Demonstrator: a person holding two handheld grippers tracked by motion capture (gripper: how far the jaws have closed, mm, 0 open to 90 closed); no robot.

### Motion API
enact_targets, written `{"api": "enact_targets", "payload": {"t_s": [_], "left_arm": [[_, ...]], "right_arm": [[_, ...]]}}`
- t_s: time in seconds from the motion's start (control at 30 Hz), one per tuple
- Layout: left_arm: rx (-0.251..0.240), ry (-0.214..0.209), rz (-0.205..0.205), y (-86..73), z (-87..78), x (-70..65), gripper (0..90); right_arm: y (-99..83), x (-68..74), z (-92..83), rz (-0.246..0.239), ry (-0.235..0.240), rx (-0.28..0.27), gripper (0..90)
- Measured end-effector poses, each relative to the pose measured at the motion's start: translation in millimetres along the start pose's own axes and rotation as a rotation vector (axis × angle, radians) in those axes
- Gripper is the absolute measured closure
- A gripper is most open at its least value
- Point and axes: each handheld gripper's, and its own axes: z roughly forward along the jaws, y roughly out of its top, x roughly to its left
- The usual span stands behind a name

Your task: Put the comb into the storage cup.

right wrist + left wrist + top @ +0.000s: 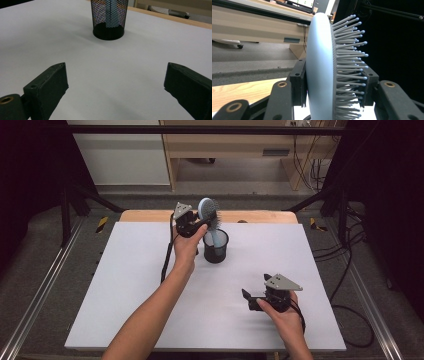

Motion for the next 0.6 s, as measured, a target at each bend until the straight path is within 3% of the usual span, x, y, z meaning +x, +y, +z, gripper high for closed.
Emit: {"api": "enact_targets", "payload": {"t_s": [0.6], "left_arm": [[0.01, -0.004, -0.009, -6.1, 1.6, 0.2, 50.9]], "right_arm": [[-0.5, 1.0, 0.3, -0.005, 0.005, 0.003, 5.2]]}}
